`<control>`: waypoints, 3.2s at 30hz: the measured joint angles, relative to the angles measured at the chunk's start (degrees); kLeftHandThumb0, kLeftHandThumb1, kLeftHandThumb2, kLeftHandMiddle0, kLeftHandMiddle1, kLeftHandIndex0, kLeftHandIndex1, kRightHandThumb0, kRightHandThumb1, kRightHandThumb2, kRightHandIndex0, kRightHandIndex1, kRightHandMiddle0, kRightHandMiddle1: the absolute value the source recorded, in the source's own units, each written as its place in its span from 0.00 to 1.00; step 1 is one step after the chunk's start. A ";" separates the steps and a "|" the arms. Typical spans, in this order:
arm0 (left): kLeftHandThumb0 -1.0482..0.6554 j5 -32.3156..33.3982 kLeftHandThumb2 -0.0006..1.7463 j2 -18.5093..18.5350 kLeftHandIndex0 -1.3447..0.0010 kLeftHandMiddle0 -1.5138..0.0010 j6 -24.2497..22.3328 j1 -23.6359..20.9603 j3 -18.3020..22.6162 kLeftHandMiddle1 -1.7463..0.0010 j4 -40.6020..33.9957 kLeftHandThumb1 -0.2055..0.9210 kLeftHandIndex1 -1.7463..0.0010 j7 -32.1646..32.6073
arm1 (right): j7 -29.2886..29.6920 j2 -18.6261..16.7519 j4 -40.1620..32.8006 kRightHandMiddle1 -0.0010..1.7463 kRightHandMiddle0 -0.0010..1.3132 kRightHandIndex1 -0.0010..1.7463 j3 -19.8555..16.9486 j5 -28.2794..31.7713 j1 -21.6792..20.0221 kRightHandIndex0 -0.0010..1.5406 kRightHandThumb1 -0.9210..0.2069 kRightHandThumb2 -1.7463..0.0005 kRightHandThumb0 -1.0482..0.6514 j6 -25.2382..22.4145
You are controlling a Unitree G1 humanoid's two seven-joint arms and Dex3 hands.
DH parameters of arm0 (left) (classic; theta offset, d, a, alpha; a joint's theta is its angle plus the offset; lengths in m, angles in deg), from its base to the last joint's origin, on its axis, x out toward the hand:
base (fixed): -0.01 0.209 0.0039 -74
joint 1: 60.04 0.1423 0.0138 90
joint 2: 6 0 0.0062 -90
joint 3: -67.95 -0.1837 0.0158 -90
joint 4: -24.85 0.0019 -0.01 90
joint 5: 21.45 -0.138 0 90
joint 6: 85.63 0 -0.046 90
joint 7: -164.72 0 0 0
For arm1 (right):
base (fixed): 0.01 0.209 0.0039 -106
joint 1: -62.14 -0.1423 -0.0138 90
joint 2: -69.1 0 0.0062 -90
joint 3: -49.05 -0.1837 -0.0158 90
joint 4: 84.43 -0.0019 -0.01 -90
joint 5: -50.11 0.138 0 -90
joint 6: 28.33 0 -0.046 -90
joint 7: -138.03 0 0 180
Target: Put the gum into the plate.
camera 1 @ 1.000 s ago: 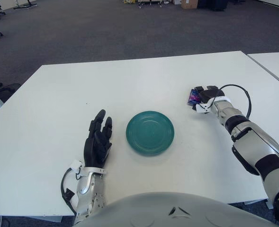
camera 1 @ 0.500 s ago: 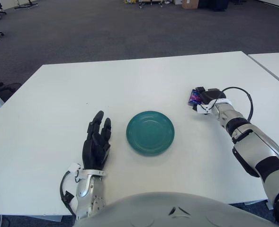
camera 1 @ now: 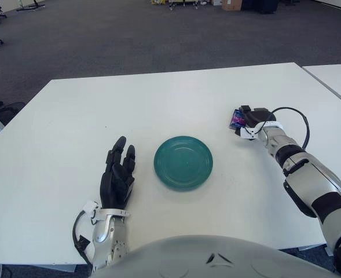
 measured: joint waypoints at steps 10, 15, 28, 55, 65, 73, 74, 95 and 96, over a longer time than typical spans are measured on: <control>0.04 -0.12 0.49 0.01 1.00 0.89 -0.01 0.02 0.17 1.00 -0.01 1.00 0.69 -0.01 | 0.75 -0.07 -0.01 1.00 0.20 0.01 -0.25 0.05 -0.41 0.16 0.09 0.63 0.40 0.28; 0.05 -0.01 0.49 0.00 1.00 0.88 -0.07 0.01 0.33 1.00 -0.04 1.00 0.69 -0.01 | -0.84 0.08 0.68 1.00 0.21 0.01 -0.64 0.24 -2.22 0.17 0.11 0.61 0.40 1.49; 0.04 0.08 0.49 0.35 1.00 0.88 -0.08 -1.14 0.53 1.00 0.60 1.00 0.68 -0.24 | -2.09 1.50 1.26 1.00 0.23 0.00 0.08 -0.74 -6.46 0.18 0.16 0.56 0.39 2.18; 0.04 -0.20 0.48 0.78 1.00 0.86 -0.32 -4.03 1.33 0.99 2.77 1.00 0.67 -0.60 | -8.37 7.61 -9.08 1.00 0.23 0.00 0.29 -2.89 -12.43 0.15 0.14 0.58 0.39 5.63; 0.04 0.13 0.47 0.78 1.00 0.86 -0.67 -4.88 1.82 1.00 3.44 1.00 0.66 -1.62 | -11.93 9.03 -15.09 1.00 0.22 0.00 0.28 -3.14 -12.21 0.15 0.13 0.59 0.40 5.83; 0.04 0.12 0.47 0.78 1.00 0.86 -0.70 -5.32 2.20 1.00 3.83 1.00 0.66 -2.08 | -15.71 11.23 -21.56 1.00 0.22 0.00 -0.04 -3.19 -11.29 0.15 0.13 0.59 0.40 6.35; 0.04 0.12 0.47 0.78 1.00 0.85 -0.70 -5.36 2.24 1.00 3.87 1.00 0.65 -2.12 | -16.41 11.49 -22.77 1.00 0.22 0.00 -0.14 -3.19 -11.05 0.15 0.13 0.59 0.40 6.30; 0.04 0.04 0.46 0.93 1.00 0.86 -0.84 -7.06 2.81 1.00 5.36 1.00 0.64 -3.12 | -27.11 8.88 -52.16 1.00 0.21 0.00 -1.32 -5.91 1.01 0.14 0.12 0.60 0.40 0.35; 0.04 0.02 0.46 0.94 1.00 0.86 -0.82 -7.12 2.81 1.00 5.42 1.00 0.64 -3.12 | -27.37 8.72 -53.03 1.00 0.21 0.00 -1.21 -6.41 1.39 0.14 0.12 0.60 0.40 0.52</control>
